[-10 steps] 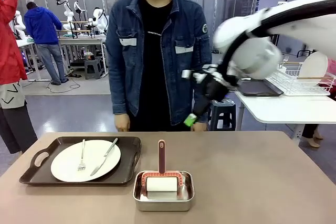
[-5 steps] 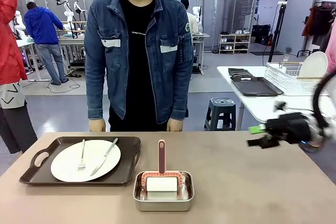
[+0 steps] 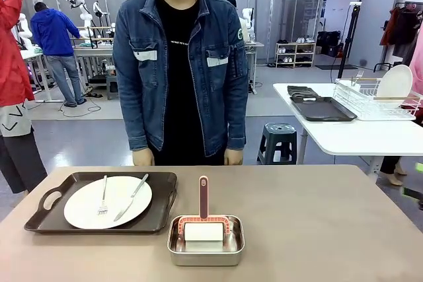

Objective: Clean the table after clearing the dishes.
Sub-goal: When the right (or left) Handle tray is removed, use the right hand (or left hand) to clean the right (or left) side of the table with the Lint Roller.

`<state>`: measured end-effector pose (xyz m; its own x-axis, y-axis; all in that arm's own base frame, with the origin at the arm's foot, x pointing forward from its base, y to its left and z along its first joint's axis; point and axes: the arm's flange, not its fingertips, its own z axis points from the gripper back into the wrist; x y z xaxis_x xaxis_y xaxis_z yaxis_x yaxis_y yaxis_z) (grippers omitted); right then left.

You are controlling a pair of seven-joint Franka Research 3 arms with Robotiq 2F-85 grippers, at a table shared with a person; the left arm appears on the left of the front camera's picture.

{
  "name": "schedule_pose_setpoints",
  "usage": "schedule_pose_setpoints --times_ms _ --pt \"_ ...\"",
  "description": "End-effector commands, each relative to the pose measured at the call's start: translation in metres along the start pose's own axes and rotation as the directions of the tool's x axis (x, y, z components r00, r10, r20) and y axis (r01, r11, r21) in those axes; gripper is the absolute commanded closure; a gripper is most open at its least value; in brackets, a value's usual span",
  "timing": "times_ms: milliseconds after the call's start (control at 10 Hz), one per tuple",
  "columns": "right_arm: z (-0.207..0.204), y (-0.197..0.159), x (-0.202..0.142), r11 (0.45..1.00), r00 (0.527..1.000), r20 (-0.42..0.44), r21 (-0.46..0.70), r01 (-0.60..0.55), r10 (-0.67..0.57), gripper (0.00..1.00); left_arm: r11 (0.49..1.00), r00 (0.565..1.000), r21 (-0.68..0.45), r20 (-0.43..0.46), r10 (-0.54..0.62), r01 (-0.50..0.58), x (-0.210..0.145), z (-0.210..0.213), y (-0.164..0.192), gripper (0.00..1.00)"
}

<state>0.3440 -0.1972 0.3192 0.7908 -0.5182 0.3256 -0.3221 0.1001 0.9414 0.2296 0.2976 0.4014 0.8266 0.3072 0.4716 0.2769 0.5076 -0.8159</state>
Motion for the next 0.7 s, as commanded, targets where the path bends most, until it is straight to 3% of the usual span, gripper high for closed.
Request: schedule_pose_setpoints --times_ms 0,100,400,500,600 --pt "0.022 0.007 -0.015 0.999 1.0 0.01 -0.044 -0.006 0.007 0.0 1.0 1.0 -0.017 0.015 -0.015 0.016 -0.002 0.003 -0.001 0.0" --pt "0.034 0.012 -0.019 0.998 1.0 0.025 -0.068 -0.006 0.008 0.0 1.0 1.0 -0.017 0.015 -0.015 0.016 -0.002 0.003 -0.001 0.0" --pt "0.034 0.041 -0.011 0.978 0.992 -0.066 -0.175 -0.114 0.103 0.0 1.0 1.0 -0.017 0.015 -0.015 0.016 -0.002 0.003 -0.001 0.0" --pt "0.05 0.015 -0.011 0.994 1.0 0.004 -0.108 -0.025 0.025 0.0 1.0 1.0 -0.017 0.015 -0.015 0.016 -0.002 0.003 -0.001 0.0" --pt "0.05 0.015 -0.011 0.994 1.0 0.004 -0.108 -0.025 0.025 0.0 1.0 1.0 -0.017 0.015 -0.015 0.016 -0.002 0.003 -0.001 0.0"
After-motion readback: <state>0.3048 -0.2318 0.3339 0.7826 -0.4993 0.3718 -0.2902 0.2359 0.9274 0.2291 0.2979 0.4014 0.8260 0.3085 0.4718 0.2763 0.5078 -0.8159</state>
